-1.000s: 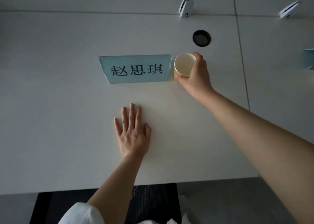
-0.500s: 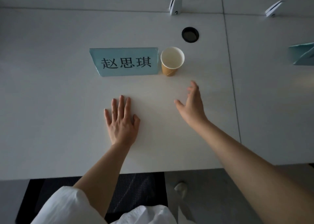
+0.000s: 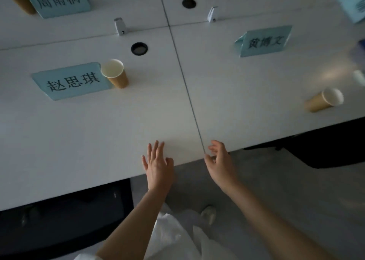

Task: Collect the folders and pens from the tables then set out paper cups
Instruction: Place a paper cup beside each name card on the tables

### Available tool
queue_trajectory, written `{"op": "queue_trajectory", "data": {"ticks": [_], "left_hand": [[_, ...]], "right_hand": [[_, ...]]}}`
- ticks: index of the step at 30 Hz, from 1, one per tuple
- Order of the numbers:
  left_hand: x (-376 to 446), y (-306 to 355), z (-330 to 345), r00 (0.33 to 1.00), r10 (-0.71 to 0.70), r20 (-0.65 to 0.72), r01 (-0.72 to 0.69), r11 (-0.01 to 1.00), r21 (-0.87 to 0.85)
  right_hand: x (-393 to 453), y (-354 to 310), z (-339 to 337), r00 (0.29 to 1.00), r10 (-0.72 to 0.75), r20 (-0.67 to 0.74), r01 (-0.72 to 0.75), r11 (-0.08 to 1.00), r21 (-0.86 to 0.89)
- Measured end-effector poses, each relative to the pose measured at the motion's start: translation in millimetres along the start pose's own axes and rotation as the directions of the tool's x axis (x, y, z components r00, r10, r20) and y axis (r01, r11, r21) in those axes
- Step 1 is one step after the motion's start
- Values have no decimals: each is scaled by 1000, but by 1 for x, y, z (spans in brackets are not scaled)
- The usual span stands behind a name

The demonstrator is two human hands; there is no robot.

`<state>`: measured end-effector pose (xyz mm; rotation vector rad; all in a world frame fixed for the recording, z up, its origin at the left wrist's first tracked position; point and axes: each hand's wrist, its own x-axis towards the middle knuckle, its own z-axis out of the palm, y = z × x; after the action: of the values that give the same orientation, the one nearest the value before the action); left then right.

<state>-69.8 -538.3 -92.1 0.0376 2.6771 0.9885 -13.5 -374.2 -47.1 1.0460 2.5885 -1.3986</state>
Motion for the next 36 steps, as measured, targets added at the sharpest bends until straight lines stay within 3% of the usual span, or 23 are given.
{"op": "queue_trajectory", "data": {"ticks": [4, 12, 16, 22, 30, 36], "left_hand": [[-45, 44, 46, 1000, 22, 14, -22, 1000, 12], [-98, 159, 130, 974, 206, 98, -206, 978, -3], [-96, 198, 156, 946, 293, 142, -296, 955, 6], [-67, 260, 209, 943, 303, 133, -306, 952, -2], [-13, 328, 278, 963, 231, 138, -239, 970, 39], [20, 364, 303, 967, 189, 171, -212, 969, 124]], "right_hand": [[-17, 49, -77, 997, 52, -57, -48, 997, 63], [-27, 120, -223, 978, 88, -187, -60, 986, 154], [-13, 133, -263, 971, 78, -228, -39, 984, 172], [45, 161, -323, 963, 75, -258, -35, 987, 155], [155, 186, -386, 982, -1, -191, -3, 1000, -19], [211, 188, -402, 999, -39, -18, 37, 994, -106]]}}
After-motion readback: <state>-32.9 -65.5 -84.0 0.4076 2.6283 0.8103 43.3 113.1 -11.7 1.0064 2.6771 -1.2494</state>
